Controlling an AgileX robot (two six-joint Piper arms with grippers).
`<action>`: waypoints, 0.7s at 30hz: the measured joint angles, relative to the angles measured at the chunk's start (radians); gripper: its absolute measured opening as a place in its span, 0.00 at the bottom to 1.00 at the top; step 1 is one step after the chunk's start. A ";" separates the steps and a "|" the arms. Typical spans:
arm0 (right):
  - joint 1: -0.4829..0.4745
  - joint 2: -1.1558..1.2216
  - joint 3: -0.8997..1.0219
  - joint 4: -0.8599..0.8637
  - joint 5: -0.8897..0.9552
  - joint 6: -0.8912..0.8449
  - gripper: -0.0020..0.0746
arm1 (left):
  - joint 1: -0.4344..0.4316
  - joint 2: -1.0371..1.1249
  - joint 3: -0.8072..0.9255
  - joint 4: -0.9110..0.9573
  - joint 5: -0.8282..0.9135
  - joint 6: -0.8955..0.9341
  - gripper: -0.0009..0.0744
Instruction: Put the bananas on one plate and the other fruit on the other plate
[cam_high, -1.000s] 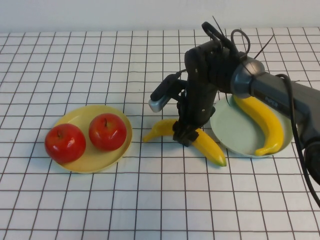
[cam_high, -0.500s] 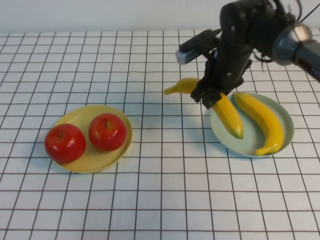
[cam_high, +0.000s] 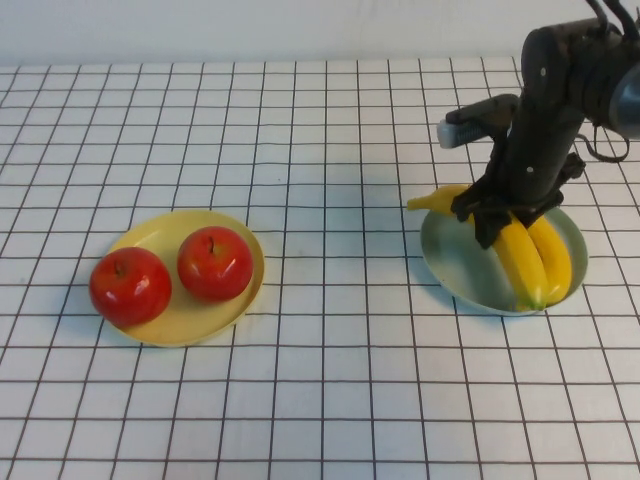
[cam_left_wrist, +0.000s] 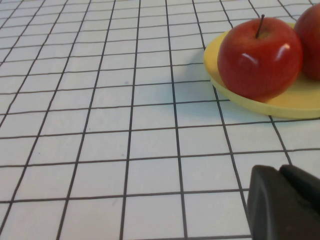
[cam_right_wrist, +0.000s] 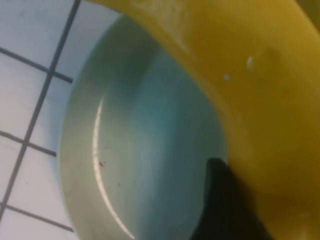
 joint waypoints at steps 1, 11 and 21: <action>0.000 0.005 0.009 0.008 -0.006 0.002 0.47 | 0.000 0.000 0.000 0.000 0.000 0.000 0.01; 0.000 -0.012 0.039 0.063 -0.069 0.002 0.59 | 0.000 0.000 0.000 0.000 0.000 0.000 0.01; 0.055 -0.358 0.240 0.101 -0.328 0.017 0.11 | 0.000 0.000 0.000 0.000 0.000 0.000 0.01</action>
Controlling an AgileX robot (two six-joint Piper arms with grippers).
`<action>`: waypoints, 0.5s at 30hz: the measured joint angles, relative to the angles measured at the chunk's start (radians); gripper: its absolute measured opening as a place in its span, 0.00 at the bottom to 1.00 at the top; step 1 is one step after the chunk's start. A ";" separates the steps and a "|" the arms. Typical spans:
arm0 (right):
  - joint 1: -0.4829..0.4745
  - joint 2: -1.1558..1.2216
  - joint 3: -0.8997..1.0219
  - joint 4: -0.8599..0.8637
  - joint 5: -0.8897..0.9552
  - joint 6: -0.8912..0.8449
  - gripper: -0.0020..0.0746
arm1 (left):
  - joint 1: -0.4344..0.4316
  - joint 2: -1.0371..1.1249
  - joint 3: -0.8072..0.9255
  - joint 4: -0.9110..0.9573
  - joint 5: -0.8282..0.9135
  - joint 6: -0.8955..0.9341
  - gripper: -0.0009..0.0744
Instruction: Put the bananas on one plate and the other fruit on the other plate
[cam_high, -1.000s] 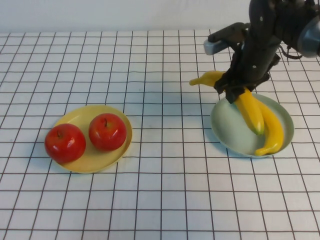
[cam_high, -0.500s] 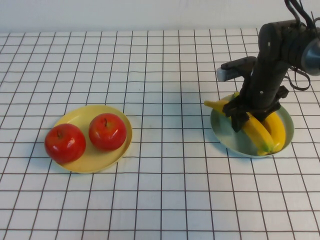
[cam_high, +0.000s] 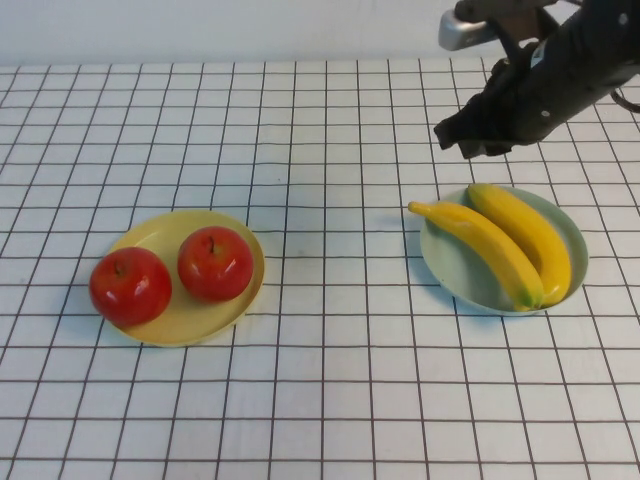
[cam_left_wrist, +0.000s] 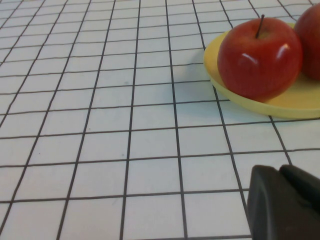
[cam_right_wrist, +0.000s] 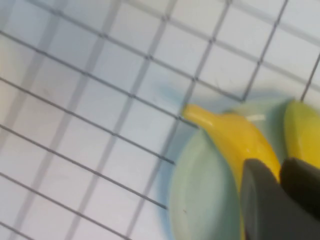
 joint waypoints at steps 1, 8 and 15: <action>0.008 -0.045 0.051 0.002 -0.050 0.012 0.08 | 0.000 0.000 0.000 0.000 0.000 0.000 0.01; 0.038 -0.486 0.572 0.058 -0.535 0.057 0.01 | 0.000 0.000 0.000 0.000 0.000 0.000 0.01; 0.034 -0.884 0.916 0.069 -0.708 0.059 0.01 | 0.000 0.000 0.000 0.000 0.000 0.000 0.01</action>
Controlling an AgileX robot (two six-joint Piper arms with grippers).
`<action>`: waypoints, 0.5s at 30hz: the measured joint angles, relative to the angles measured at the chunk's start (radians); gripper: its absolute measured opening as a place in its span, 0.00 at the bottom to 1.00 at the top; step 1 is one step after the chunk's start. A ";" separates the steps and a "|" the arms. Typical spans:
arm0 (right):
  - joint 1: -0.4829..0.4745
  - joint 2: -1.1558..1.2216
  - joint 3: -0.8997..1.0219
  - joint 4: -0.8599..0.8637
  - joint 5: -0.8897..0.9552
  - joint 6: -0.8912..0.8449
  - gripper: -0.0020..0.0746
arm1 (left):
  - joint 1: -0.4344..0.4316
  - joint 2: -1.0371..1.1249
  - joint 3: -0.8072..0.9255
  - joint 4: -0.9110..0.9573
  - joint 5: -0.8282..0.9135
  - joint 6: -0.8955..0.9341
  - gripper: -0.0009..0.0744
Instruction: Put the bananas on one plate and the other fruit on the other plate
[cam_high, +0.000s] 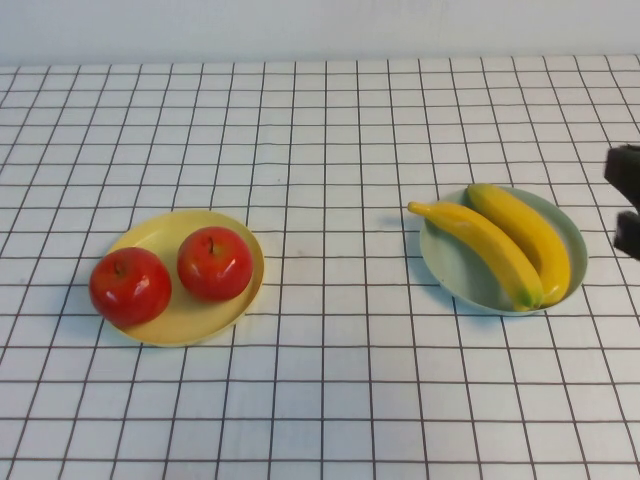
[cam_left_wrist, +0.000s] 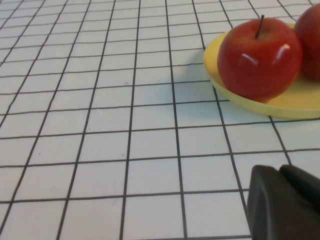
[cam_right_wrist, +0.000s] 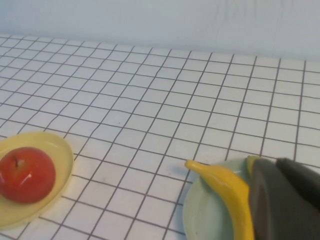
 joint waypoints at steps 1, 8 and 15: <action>-0.002 -0.040 0.033 0.000 -0.008 0.000 0.01 | 0.000 0.000 0.000 0.000 0.000 0.000 0.01; -0.011 -0.356 0.294 -0.030 -0.056 0.002 0.01 | 0.000 0.000 0.000 0.000 0.000 0.000 0.01; -0.075 -0.614 0.509 -0.108 -0.058 0.002 0.01 | 0.000 0.000 0.000 0.000 0.000 0.000 0.01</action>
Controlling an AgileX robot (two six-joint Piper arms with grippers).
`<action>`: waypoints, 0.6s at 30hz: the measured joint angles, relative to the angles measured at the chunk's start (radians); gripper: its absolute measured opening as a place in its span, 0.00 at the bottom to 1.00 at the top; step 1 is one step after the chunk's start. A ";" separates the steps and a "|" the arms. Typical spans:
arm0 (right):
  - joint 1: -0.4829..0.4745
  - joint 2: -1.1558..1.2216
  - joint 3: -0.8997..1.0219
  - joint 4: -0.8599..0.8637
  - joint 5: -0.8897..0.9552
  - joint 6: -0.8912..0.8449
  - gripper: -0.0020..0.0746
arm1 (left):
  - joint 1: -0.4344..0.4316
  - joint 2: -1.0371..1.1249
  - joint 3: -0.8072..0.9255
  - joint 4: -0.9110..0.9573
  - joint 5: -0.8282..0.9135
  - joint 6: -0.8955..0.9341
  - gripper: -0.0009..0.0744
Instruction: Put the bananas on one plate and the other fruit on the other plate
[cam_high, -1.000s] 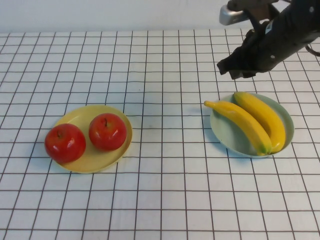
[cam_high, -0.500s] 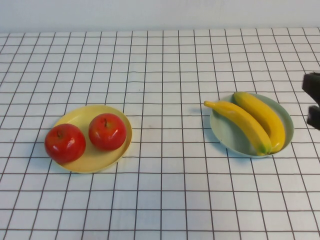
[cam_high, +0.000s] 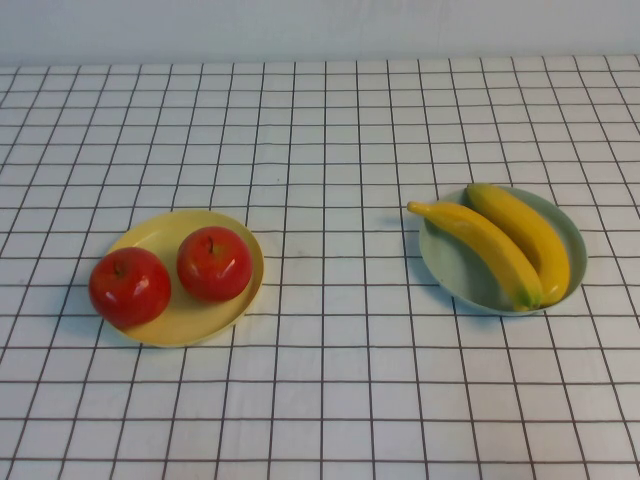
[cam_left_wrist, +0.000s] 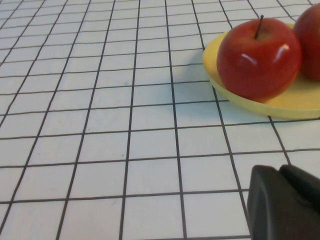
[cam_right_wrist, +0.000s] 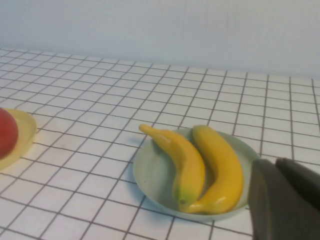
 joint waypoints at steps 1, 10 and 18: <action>-0.013 -0.024 0.022 -0.002 0.000 0.000 0.01 | 0.000 0.000 0.000 0.000 0.000 0.000 0.01; -0.219 -0.196 0.177 0.004 -0.013 0.000 0.01 | 0.000 0.000 0.000 0.000 0.000 0.000 0.01; -0.335 -0.337 0.256 0.067 0.029 0.000 0.01 | 0.000 0.000 0.000 0.000 0.000 0.000 0.01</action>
